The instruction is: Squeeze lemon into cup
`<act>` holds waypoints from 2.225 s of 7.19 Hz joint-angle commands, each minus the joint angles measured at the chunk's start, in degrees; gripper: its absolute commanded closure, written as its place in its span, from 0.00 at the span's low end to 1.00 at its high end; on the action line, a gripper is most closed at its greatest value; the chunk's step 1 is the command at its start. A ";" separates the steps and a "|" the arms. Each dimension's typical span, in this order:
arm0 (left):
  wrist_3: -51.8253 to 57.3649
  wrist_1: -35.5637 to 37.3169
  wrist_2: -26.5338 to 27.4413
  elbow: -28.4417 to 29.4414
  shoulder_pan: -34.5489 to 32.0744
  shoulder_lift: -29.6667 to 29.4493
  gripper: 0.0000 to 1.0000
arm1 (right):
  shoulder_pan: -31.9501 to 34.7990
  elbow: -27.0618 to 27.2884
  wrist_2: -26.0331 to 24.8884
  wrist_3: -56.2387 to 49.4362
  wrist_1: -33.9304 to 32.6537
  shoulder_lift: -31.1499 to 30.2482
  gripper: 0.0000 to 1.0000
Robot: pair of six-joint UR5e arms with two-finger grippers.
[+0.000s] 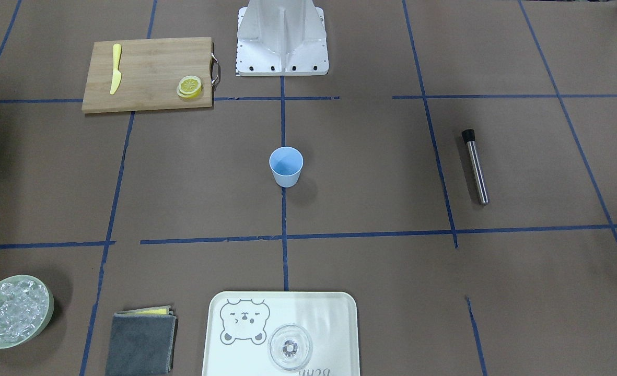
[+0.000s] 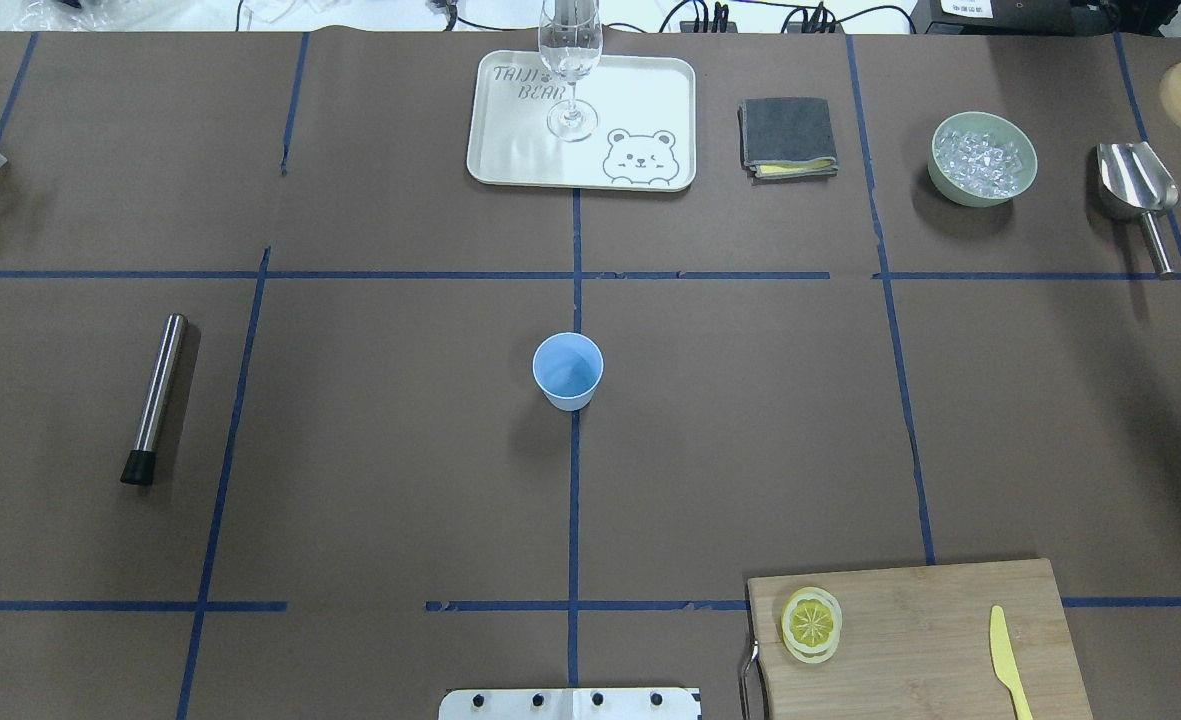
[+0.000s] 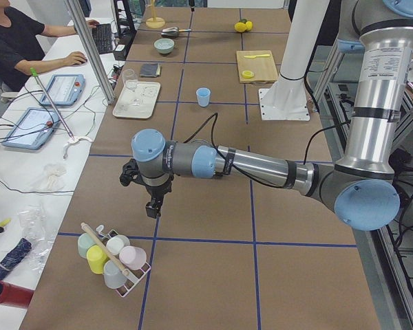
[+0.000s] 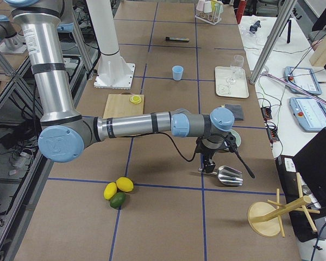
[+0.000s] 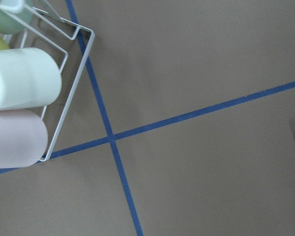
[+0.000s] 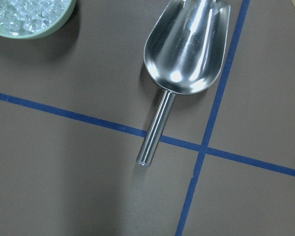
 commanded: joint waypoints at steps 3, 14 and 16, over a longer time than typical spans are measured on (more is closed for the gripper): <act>-0.49 -0.31 -0.35 -1.57 -0.77 0.30 0.00 | -1.92 1.76 0.25 0.00 5.54 -2.42 0.00; -0.32 -4.62 -0.70 -0.34 -0.24 0.30 0.00 | -68.34 42.38 -34.02 92.59 20.27 -16.24 0.02; -0.32 -4.62 -0.70 -0.34 -0.24 0.30 0.00 | -78.19 40.73 -45.05 105.51 19.92 -13.79 0.07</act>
